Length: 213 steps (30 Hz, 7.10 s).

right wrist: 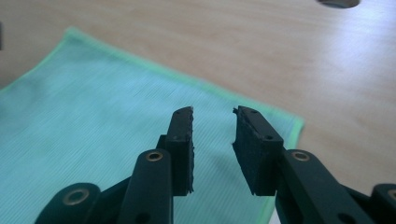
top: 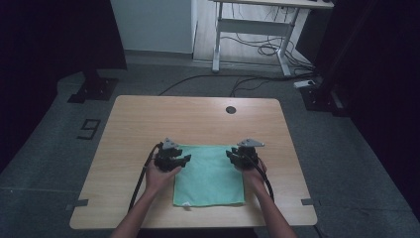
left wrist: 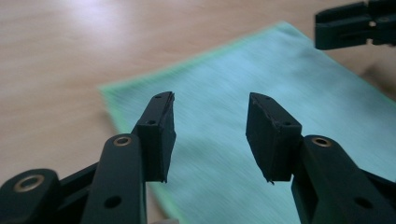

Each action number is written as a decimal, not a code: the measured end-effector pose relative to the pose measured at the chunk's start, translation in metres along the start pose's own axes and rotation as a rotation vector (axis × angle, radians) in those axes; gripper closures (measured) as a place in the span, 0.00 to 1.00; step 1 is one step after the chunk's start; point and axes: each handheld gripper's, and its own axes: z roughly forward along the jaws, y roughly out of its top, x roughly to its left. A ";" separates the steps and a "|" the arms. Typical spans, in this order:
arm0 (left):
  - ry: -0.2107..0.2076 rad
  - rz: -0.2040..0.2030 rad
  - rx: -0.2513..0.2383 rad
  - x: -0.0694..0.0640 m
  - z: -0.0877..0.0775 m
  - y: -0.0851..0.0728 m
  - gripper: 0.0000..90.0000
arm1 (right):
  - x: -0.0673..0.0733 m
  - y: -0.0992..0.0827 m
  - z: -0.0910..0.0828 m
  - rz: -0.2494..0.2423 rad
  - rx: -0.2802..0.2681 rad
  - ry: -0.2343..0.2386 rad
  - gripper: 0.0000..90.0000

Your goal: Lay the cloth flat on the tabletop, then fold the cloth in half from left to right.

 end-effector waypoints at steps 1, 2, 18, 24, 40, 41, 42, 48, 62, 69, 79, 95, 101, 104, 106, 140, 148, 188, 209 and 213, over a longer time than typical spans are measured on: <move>-0.022 0.007 0.006 -0.006 -0.002 -0.005 0.58 | 0.004 -0.004 -0.006 -0.008 0.002 0.014 0.73; -0.036 0.019 0.019 -0.013 -0.003 -0.011 0.57 | 0.008 -0.008 -0.012 -0.012 0.003 0.035 0.73; -0.013 0.141 0.130 -0.049 -0.015 -0.062 0.58 | 0.061 -0.089 -0.081 -0.131 0.077 0.159 0.72; 0.003 0.150 0.139 -0.051 -0.014 -0.062 0.59 | 0.058 -0.100 -0.096 -0.138 0.072 0.149 0.72; 0.008 0.120 0.105 -0.051 -0.016 -0.067 0.60 | 0.050 -0.109 -0.109 -0.122 0.065 0.112 0.71; 0.006 0.115 0.102 -0.051 -0.016 -0.067 0.60 | 0.049 -0.109 -0.108 -0.114 0.065 0.117 0.71; 0.003 0.112 0.104 -0.050 -0.016 -0.067 0.60 | 0.048 -0.108 -0.109 -0.113 0.066 0.113 0.71; -0.009 0.098 0.096 -0.049 -0.016 -0.065 0.57 | 0.056 -0.098 -0.108 -0.122 0.036 0.120 0.68; -0.019 0.092 -0.014 -0.034 -0.023 -0.032 0.42 | 0.095 -0.058 -0.077 -0.134 -0.007 0.228 0.59; -0.016 0.041 -0.038 -0.019 -0.022 -0.026 0.40 | 0.110 -0.044 -0.062 -0.117 -0.028 0.248 0.52; 0.001 0.036 -0.067 -0.008 -0.025 -0.027 0.40 | 0.136 -0.024 -0.049 -0.130 -0.061 0.277 0.48; 0.025 -0.015 -0.040 0.018 -0.015 0.000 0.43 | 0.151 -0.016 -0.030 -0.143 -0.045 0.294 0.45; 0.047 -0.025 -0.021 0.027 -0.006 0.002 0.43 | 0.151 -0.016 -0.027 -0.143 -0.044 0.290 0.45; 0.054 -0.031 -0.015 0.033 -0.002 0.005 0.43 | 0.151 -0.015 -0.026 -0.142 -0.044 0.286 0.45; 0.071 -0.029 -0.005 0.038 0.001 0.009 0.45 | 0.151 -0.015 -0.025 -0.141 -0.043 0.288 0.45; 0.117 -0.088 0.141 0.070 0.050 0.024 0.65 | 0.162 -0.020 -0.021 -0.125 -0.045 0.287 0.47; 0.086 -0.084 0.152 0.068 0.048 0.023 0.91 | 0.168 -0.021 -0.022 -0.136 -0.044 0.302 0.48; 0.033 -0.104 0.059 0.065 0.032 0.028 1.00 | 0.192 -0.037 -0.006 -0.174 0.061 0.463 0.65; 0.048 -0.102 0.049 0.059 0.029 0.032 1.00 | 0.206 -0.051 -0.010 -0.302 0.087 0.363 0.98; 0.046 -0.092 0.036 0.057 0.022 0.037 1.00 | 0.205 -0.048 -0.014 -0.287 0.059 0.369 0.98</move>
